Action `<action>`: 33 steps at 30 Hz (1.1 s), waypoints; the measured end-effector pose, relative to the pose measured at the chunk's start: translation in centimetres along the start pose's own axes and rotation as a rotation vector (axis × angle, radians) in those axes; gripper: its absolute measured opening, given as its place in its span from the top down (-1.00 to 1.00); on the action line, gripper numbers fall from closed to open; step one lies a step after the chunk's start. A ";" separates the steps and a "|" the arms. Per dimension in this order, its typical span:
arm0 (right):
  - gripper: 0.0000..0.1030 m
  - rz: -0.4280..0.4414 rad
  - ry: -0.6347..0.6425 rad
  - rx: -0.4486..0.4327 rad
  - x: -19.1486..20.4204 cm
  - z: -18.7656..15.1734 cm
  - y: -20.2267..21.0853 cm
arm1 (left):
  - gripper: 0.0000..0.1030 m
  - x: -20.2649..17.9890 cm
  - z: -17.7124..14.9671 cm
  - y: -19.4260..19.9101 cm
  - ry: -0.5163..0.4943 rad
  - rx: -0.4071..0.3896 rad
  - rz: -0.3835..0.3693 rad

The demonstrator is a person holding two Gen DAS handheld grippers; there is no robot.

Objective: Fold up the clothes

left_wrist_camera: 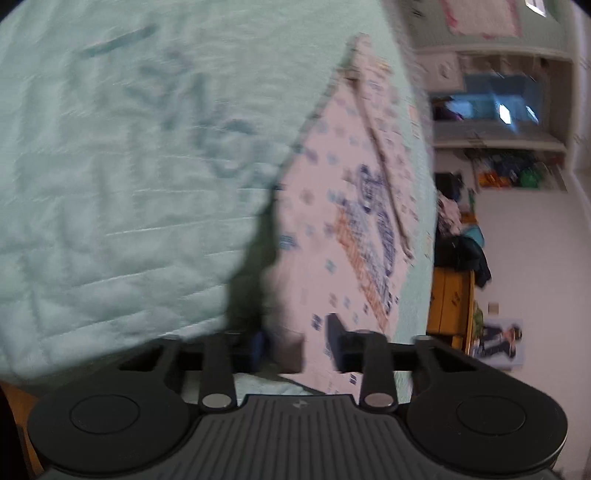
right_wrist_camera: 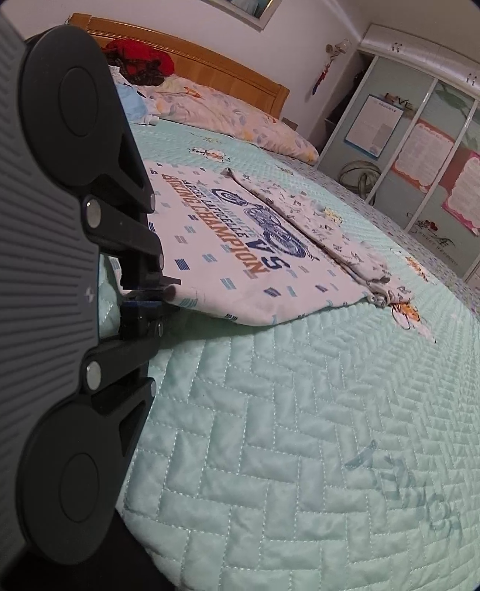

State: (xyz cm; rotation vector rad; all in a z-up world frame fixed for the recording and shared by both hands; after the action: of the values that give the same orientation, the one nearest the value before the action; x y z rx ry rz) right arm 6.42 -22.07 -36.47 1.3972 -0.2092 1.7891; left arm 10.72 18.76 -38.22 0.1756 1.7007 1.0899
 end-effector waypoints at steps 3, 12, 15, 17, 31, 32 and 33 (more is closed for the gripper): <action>0.83 0.020 -0.094 -0.007 -1.1 0.1 0.0 | 0.51 0.6 0.0 -0.2 0.034 0.010 0.003; 0.88 -0.008 -0.019 -0.016 -0.2 -0.1 0.2 | 0.85 0.3 -0.1 2.1 0.024 -0.107 -0.001; 0.88 -0.014 0.007 -0.030 0.1 0.0 0.3 | 0.85 -0.3 -0.1 3.2 -0.008 -0.152 0.010; 0.88 -0.004 0.020 -0.047 0.6 0.2 0.7 | 0.85 -0.6 -0.4 3.8 -0.028 -0.170 0.019; 0.88 0.016 -0.029 -0.064 0.4 0.6 2.2 | 0.75 3.5 -1.6 4.4 -0.061 -0.122 0.121; 0.83 0.018 -0.062 -0.054 -0.1 0.4 2.1 | 0.68 4.0 -1.5 4.6 -0.053 -0.119 0.117; 0.77 0.017 -0.090 -0.047 -0.5 0.3 2.1 | 0.65 4.4 -1.5 4.8 -0.047 -0.118 0.108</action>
State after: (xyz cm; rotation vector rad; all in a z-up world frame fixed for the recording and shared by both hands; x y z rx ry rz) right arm 5.21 -23.79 -36.06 1.4473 -0.3100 1.7260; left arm 5.81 23.22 -37.70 0.2189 1.5950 1.2534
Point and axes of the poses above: each gripper's, at about its wrist camera, not at the fingertips, and y roughly against the way its jaws point, x to its left, z to its top, the point moved 8 cm from there along -y, roughly the way its jaws point, and after that the axes turned 15 degrees about z, right-handed, at the moved point
